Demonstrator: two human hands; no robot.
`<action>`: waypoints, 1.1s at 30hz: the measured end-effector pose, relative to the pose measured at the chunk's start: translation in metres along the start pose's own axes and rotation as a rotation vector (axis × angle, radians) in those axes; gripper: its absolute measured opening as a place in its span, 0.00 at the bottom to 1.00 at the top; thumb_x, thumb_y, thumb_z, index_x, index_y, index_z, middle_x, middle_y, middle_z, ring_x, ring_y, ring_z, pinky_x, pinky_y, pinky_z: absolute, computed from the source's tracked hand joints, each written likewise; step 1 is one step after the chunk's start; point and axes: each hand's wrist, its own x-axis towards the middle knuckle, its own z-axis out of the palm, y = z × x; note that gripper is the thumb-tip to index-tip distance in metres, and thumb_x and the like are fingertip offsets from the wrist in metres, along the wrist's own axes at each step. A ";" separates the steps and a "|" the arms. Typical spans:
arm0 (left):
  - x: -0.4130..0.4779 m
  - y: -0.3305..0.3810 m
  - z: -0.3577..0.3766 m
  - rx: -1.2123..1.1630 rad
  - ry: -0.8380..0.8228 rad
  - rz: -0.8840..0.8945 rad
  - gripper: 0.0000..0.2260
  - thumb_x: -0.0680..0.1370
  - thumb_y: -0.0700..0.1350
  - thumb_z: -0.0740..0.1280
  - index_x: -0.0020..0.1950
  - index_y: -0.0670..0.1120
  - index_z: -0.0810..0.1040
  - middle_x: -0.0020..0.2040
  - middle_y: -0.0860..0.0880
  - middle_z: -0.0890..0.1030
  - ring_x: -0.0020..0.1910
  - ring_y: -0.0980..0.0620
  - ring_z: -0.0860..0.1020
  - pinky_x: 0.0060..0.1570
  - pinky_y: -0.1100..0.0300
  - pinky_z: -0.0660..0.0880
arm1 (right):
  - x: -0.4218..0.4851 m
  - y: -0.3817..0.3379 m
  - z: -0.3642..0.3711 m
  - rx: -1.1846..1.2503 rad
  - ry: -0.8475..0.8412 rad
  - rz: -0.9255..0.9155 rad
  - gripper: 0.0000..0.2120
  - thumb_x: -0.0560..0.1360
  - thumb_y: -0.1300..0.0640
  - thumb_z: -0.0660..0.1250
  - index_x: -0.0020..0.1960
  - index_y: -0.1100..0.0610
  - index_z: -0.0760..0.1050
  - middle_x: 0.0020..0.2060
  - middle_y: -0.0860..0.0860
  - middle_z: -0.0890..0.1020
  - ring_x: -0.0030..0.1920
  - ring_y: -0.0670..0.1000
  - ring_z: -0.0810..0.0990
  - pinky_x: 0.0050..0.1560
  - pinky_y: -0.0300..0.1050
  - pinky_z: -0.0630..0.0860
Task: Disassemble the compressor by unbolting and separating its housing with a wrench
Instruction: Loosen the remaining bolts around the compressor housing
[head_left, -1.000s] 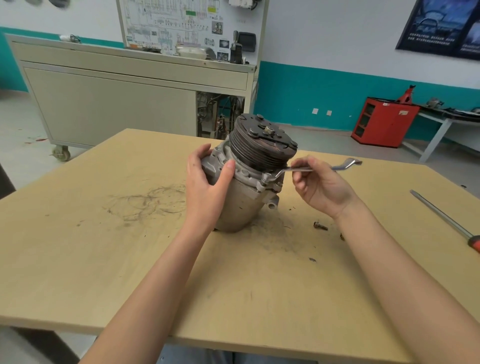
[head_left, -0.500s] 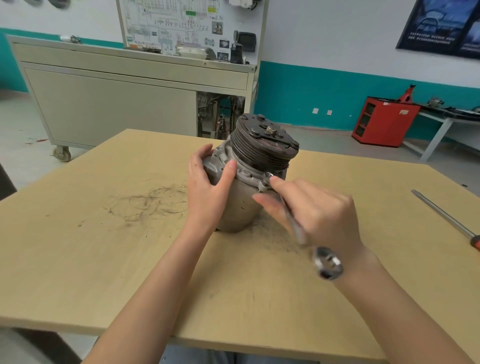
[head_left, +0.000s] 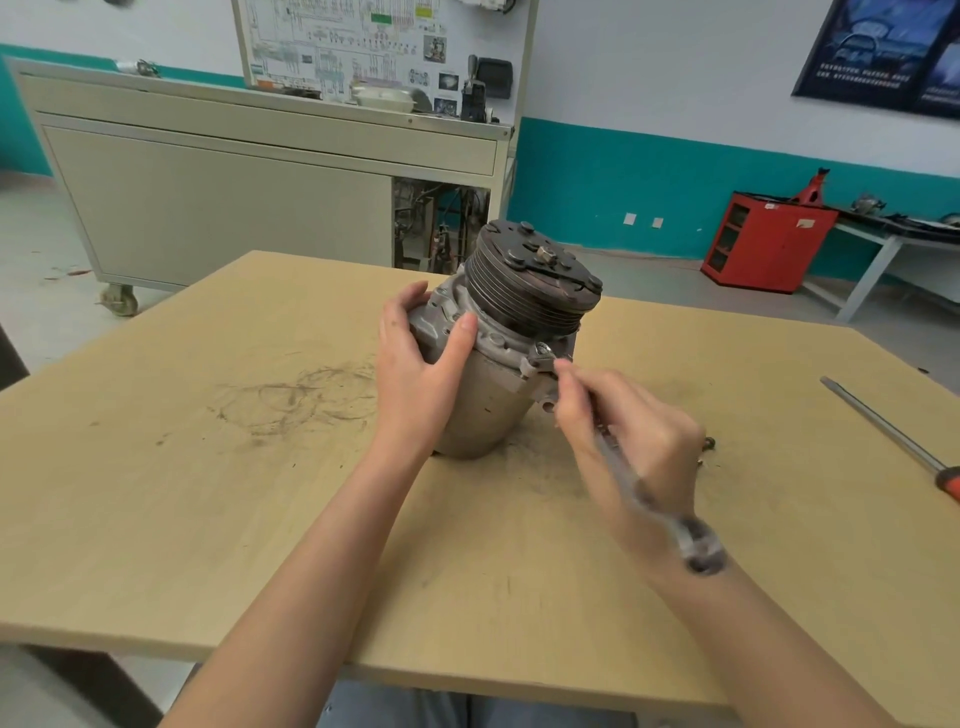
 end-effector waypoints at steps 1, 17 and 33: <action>0.000 0.000 0.000 -0.003 -0.003 -0.004 0.22 0.73 0.57 0.65 0.65 0.53 0.67 0.59 0.57 0.72 0.57 0.72 0.69 0.54 0.80 0.63 | 0.002 0.007 -0.004 0.252 -0.040 0.177 0.10 0.76 0.59 0.64 0.45 0.61 0.82 0.31 0.52 0.82 0.29 0.52 0.79 0.30 0.44 0.77; -0.002 0.003 0.001 -0.008 0.002 -0.028 0.26 0.72 0.58 0.65 0.68 0.50 0.67 0.62 0.54 0.72 0.59 0.65 0.70 0.55 0.79 0.65 | 0.069 0.076 -0.025 0.807 -0.299 0.769 0.28 0.79 0.43 0.51 0.33 0.56 0.80 0.32 0.53 0.81 0.37 0.52 0.79 0.42 0.43 0.78; -0.002 0.001 0.001 -0.008 0.002 -0.019 0.26 0.72 0.59 0.65 0.68 0.51 0.68 0.60 0.57 0.72 0.58 0.71 0.69 0.53 0.81 0.64 | 0.061 0.014 0.004 -0.351 -0.623 0.248 0.13 0.75 0.43 0.67 0.39 0.50 0.70 0.27 0.45 0.71 0.34 0.50 0.72 0.28 0.40 0.60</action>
